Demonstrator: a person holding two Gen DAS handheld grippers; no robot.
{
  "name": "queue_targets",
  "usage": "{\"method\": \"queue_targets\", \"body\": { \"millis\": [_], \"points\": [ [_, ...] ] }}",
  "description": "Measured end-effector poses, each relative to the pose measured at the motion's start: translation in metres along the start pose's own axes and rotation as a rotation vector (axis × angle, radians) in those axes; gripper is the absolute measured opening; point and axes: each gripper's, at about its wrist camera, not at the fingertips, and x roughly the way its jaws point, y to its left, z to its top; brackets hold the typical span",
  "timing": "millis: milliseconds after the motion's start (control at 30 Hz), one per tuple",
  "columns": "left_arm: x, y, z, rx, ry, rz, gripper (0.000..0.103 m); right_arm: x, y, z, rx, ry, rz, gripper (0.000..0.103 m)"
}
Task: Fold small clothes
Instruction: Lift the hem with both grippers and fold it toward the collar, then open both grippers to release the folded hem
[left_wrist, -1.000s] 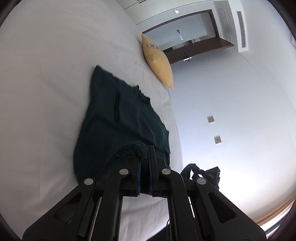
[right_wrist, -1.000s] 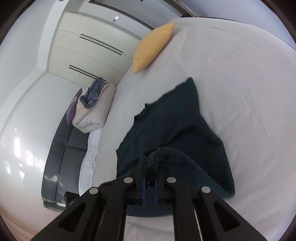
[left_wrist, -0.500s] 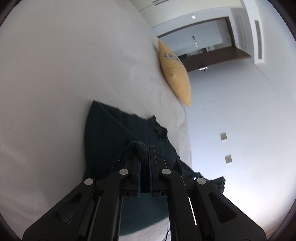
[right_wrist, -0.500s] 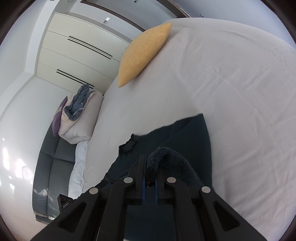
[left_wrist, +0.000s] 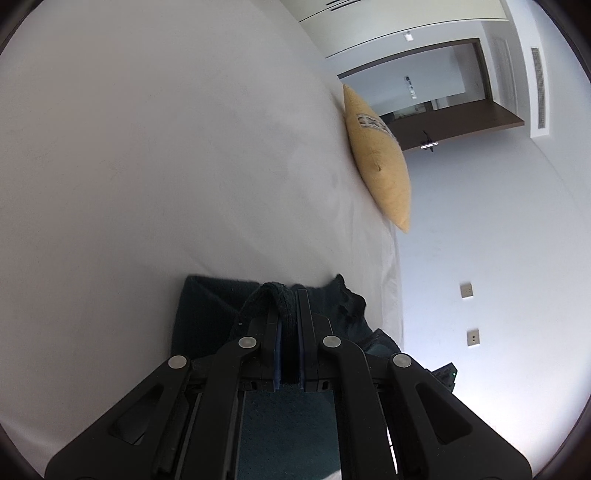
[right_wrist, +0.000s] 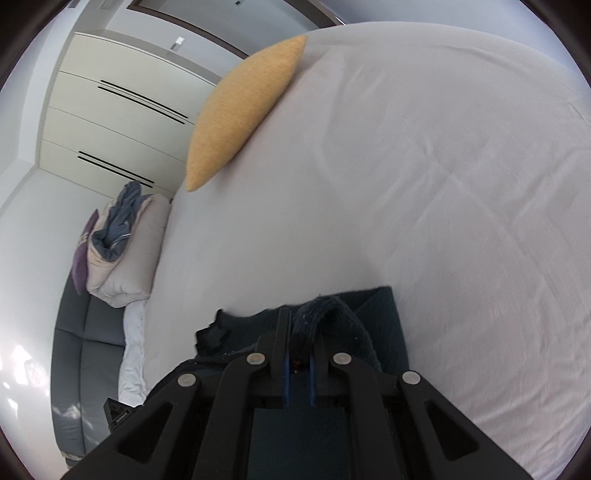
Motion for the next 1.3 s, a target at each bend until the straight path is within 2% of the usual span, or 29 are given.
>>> {"method": "queue_targets", "body": {
  "millis": [100, 167, 233, 267, 300, 333, 400, 467, 500, 567, 600, 633, 700, 800, 900, 1000, 1033, 1100, 1167, 1233, 1267, 1300],
  "points": [
    [0.015, 0.009, 0.003, -0.015, 0.02, 0.044, 0.005, 0.014, -0.006, 0.002, 0.017, 0.013, -0.027, 0.009],
    [0.022, 0.022, 0.005, -0.061, 0.026, 0.027, 0.006, 0.02, -0.009, 0.001, 0.028, 0.018, -0.031, 0.009],
    [0.024, 0.032, 0.005, -0.095, 0.026, -0.015, 0.006, 0.023, -0.011, -0.001, 0.032, 0.018, -0.025, 0.016],
    [0.023, 0.033, 0.006, -0.093, 0.024, -0.018, 0.006, 0.023, -0.011, -0.001, 0.035, 0.015, -0.017, 0.024],
    [0.023, 0.034, 0.006, -0.089, 0.027, -0.016, 0.006, 0.021, -0.012, -0.001, 0.041, 0.007, 0.001, 0.038],
    [0.021, 0.034, 0.005, -0.086, 0.027, -0.025, 0.006, 0.018, -0.012, -0.001, 0.052, -0.01, 0.023, 0.045],
    [0.016, 0.035, 0.006, -0.092, 0.016, -0.043, 0.007, 0.008, -0.011, 0.001, 0.071, -0.066, 0.041, 0.067],
    [0.01, 0.035, 0.008, -0.099, 0.006, -0.055, 0.011, -0.003, -0.007, 0.001, 0.067, -0.111, 0.043, 0.078],
    [0.006, 0.035, 0.011, -0.099, -0.019, -0.025, 0.016, -0.007, -0.004, 0.001, 0.055, -0.128, 0.033, 0.08],
    [-0.004, 0.037, 0.015, -0.12, -0.05, -0.017, 0.032, -0.01, -0.001, 0.0, 0.039, -0.123, 0.023, 0.08],
    [-0.009, 0.039, 0.017, -0.145, -0.069, -0.024, 0.053, -0.013, 0.0, -0.003, 0.033, -0.12, 0.015, 0.08],
    [-0.019, 0.038, 0.017, -0.163, -0.117, -0.011, 0.062, -0.015, 0.002, -0.004, 0.029, -0.124, 0.011, 0.08],
    [-0.031, 0.024, 0.014, -0.11, -0.168, -0.004, 0.063, -0.023, 0.007, -0.011, 0.011, -0.136, 0.026, 0.08],
    [-0.031, -0.006, 0.004, -0.02, -0.154, -0.016, 0.063, -0.034, 0.024, -0.028, -0.056, -0.14, 0.055, 0.08],
    [-0.013, -0.04, -0.014, 0.103, -0.112, -0.005, 0.063, -0.034, 0.052, -0.055, -0.163, -0.107, 0.087, 0.08],
    [0.02, -0.063, -0.038, 0.221, -0.057, 0.07, 0.063, -0.024, 0.071, -0.081, -0.239, -0.039, 0.123, 0.08],
    [0.022, -0.055, -0.054, 0.251, -0.036, 0.109, 0.063, -0.019, 0.073, -0.086, -0.245, -0.018, 0.126, 0.08],
    [0.04, -0.046, -0.065, 0.267, -0.012, 0.184, 0.063, -0.007, 0.07, -0.097, -0.251, 0.021, 0.095, 0.08],
    [0.047, -0.032, -0.074, 0.264, -0.004, 0.221, 0.062, 0.0, 0.059, -0.101, -0.24, 0.037, 0.062, 0.08],
    [0.042, -0.023, -0.08, 0.287, -0.035, 0.229, 0.047, 0.0, 0.039, -0.098, -0.217, 0.017, 0.027, 0.071],
    [0.04, -0.02, -0.082, 0.285, -0.038, 0.234, 0.043, -0.002, 0.028, -0.094, -0.193, 0.005, 0.033, 0.062],
    [0.038, -0.016, -0.083, 0.278, -0.044, 0.239, 0.033, -0.007, 0.012, -0.088, -0.144, -0.01, 0.057, 0.054]
  ]
}}
